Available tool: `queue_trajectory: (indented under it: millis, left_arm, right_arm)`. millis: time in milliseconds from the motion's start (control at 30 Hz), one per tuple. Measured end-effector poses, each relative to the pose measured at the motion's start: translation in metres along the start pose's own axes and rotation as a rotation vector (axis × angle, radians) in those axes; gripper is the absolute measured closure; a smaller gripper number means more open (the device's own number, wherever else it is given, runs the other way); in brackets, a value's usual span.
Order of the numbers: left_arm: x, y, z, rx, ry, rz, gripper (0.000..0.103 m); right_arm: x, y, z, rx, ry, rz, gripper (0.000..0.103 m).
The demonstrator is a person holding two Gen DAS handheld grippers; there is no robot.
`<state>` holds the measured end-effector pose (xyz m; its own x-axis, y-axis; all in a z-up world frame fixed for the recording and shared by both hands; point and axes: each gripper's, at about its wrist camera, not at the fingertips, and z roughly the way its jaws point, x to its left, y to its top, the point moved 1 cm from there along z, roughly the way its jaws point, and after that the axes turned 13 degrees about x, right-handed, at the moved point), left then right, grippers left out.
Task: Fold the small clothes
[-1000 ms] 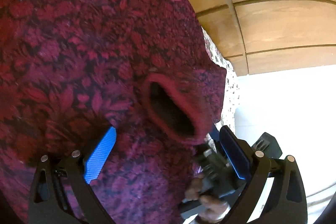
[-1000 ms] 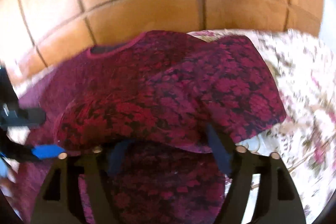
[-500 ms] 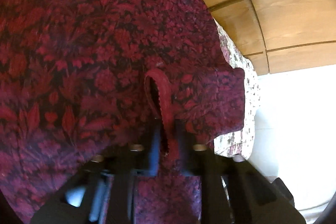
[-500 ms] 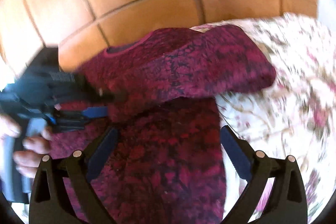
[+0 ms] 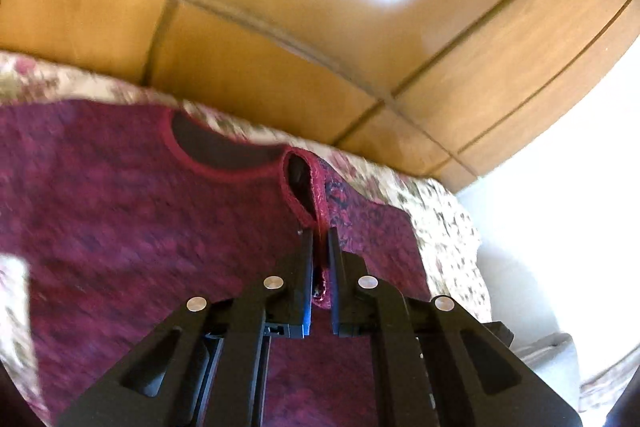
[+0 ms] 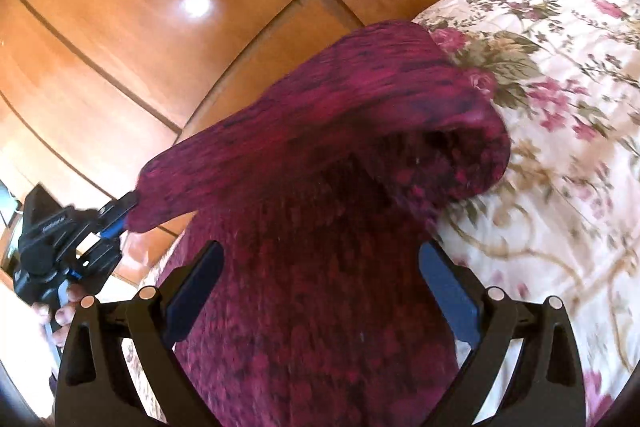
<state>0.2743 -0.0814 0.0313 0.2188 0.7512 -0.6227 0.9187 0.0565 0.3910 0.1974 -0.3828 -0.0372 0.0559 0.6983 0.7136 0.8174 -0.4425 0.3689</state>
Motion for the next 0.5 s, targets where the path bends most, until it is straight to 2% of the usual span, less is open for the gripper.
queue_trajectory:
  millis: [200, 300, 500]
  left_arm:
    - [0.054, 0.004, -0.031, -0.054, 0.078, -0.078, 0.098]
    - [0.084, -0.003, -0.034, -0.048, 0.148, -0.110, 0.098]
    - [0.126, -0.024, -0.019, 0.016, 0.192, -0.176, 0.098]
  right_arm:
    - [-0.016, 0.011, 0.011, 0.003, -0.008, 0.051, 0.004]
    - [-0.024, 0.014, 0.017, 0.008, -0.026, 0.066, 0.004]
    - [-0.025, 0.008, 0.018, 0.025, -0.053, 0.060, 0.004]
